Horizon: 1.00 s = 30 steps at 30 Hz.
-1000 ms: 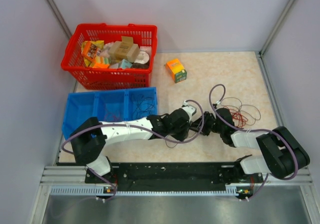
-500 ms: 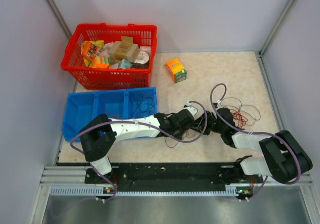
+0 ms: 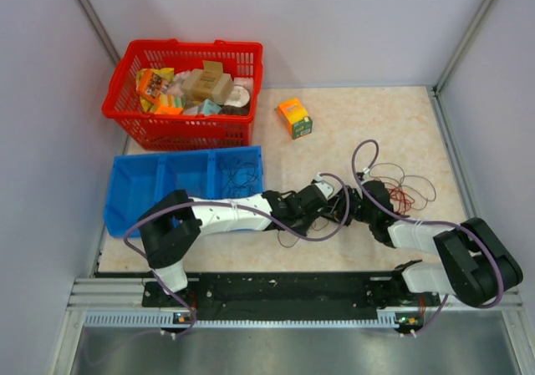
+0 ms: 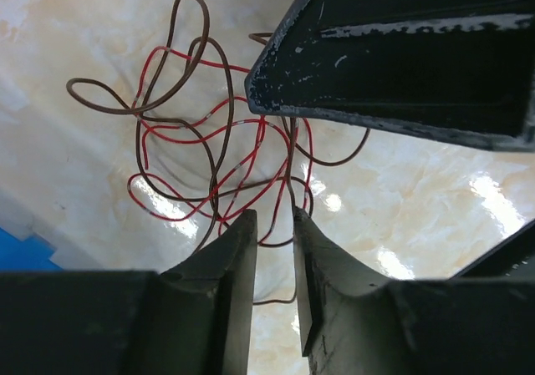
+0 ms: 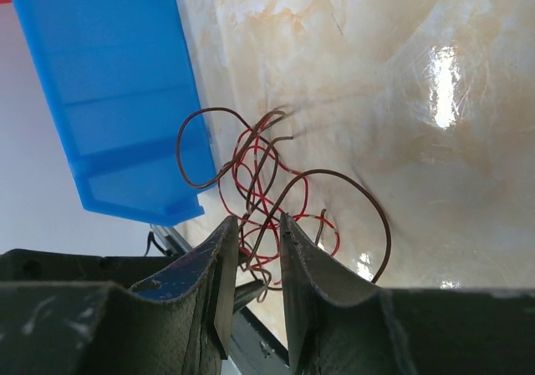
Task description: Untangle the cables
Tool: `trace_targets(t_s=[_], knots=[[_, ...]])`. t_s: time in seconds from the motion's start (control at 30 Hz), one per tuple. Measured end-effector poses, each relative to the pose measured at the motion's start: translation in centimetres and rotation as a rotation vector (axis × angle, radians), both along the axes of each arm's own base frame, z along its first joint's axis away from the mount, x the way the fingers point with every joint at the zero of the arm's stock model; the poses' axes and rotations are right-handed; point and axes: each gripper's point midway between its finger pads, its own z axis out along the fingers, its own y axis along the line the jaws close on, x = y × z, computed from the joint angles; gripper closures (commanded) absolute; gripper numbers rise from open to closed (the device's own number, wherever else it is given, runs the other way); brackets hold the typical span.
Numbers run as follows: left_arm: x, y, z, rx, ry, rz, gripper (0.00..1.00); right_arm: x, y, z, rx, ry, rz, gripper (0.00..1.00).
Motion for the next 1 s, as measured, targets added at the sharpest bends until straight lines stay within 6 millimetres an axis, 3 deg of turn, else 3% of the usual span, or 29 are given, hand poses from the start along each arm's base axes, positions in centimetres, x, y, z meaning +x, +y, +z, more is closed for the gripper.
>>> trace_targets(t_s=[0.13,0.17,0.43,0.57,0.67,0.7,0.83,0.9,1.0], knots=[[0.0,0.3,-1.6,0.042,0.011,0.003,0.99,-0.1,0.2,0.1,0.003,0.002,0.005,0.73],[0.0,0.4,-1.9,0.051,0.015,0.002,1.00,-0.2,0.2,0.1,0.005,0.002,0.006,0.74],[0.1,0.3,-1.6,0.044,0.006,0.001,1.00,-0.1,1.1,-0.5,0.007,0.031,0.017,0.74],[0.1,0.2,-1.0,0.030,0.003,-0.001,1.00,0.0,1.9,-0.8,0.007,0.041,0.032,0.92],[0.1,0.2,-0.3,0.017,-0.007,0.001,1.00,0.2,2.1,-0.5,0.009,0.027,0.032,0.96],[0.2,0.3,0.1,0.011,-0.015,0.004,1.00,0.3,2.0,-0.5,0.003,0.025,0.027,1.00],[0.7,1.0,3.6,-0.045,-0.083,0.031,1.00,0.4,0.7,0.6,-0.050,-0.023,-0.019,1.00],[1.0,2.1,6.9,-0.102,-0.145,0.055,1.00,0.7,-0.6,2.7,-0.079,-0.101,-0.069,1.00],[1.3,4.1,13.2,-0.229,-0.257,0.103,1.00,1.3,-3.7,7.4,-0.104,-0.270,-0.182,1.00]])
